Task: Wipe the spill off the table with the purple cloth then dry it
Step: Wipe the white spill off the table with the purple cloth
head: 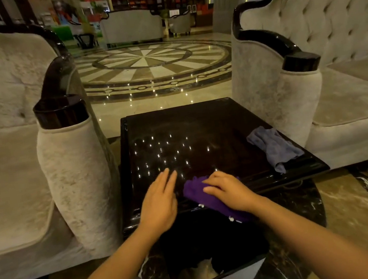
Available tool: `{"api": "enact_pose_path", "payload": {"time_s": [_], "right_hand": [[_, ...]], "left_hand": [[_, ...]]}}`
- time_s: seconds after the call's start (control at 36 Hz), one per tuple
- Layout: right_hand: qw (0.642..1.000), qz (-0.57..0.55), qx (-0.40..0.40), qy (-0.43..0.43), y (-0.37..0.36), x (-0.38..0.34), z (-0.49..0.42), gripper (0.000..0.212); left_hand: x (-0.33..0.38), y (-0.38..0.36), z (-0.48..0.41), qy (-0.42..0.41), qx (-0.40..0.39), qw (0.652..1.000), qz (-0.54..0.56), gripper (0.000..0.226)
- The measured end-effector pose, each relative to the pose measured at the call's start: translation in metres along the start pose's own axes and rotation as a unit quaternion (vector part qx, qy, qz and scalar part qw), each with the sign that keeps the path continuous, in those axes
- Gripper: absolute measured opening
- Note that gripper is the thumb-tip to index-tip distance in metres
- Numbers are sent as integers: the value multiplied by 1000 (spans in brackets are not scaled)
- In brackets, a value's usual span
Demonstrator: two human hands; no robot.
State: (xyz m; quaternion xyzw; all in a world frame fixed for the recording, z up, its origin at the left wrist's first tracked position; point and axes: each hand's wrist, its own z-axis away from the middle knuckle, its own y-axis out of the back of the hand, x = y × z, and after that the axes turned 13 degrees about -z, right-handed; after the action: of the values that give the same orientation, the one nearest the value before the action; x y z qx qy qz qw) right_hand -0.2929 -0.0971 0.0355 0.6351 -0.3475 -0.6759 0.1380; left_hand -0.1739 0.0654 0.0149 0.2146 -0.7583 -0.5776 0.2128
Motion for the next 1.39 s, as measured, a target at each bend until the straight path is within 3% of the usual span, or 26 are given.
{"api": "enact_pose_path", "payload": {"time_s": [0.11,0.19,0.42,0.5,0.67,0.75,0.89,1.0,1.06,1.14,1.22,1.31,1.39], "right_hand": [[998,-18,55,-26,0,1,1,27],[996,-28,69,-44,-4,1,2,28],[995,-19,74,-71,-1,2,9,30],[994,-9,68,-80,0,1,8,31],[993,-19,87,-79,-4,-3,6,29],[992,-22,87,-83,-5,-5,4,29],[991,-17,96,-90,0,-5,3,31],[989,-26,112,-92,3,-3,2,30],[988,-34,118,-92,4,-2,1,30],[988,-42,121,-90,5,-2,-1,29],[988,-39,123,-85,12,0,-5,30],[987,-27,133,-83,26,5,-12,31],[983,-16,161,-84,46,11,-23,34]], "left_hand": [[25,0,31,-128,24,988,-85,76],[40,-10,44,-150,-23,978,-144,81],[43,-41,67,-165,-193,954,-158,61],[45,-30,68,-144,-151,970,-128,61],[68,-19,63,-227,0,964,-138,74],[75,-27,62,-219,-32,962,-160,74],[70,-51,67,-242,-166,936,-195,65],[65,-40,71,-216,-131,951,-176,69],[70,-37,70,-224,-67,959,-162,72],[75,-34,65,-254,-4,951,-174,71],[73,-32,54,-255,9,947,-193,70],[60,-26,32,-218,16,957,-191,67],[41,-15,-1,-129,29,976,-172,55]]}}
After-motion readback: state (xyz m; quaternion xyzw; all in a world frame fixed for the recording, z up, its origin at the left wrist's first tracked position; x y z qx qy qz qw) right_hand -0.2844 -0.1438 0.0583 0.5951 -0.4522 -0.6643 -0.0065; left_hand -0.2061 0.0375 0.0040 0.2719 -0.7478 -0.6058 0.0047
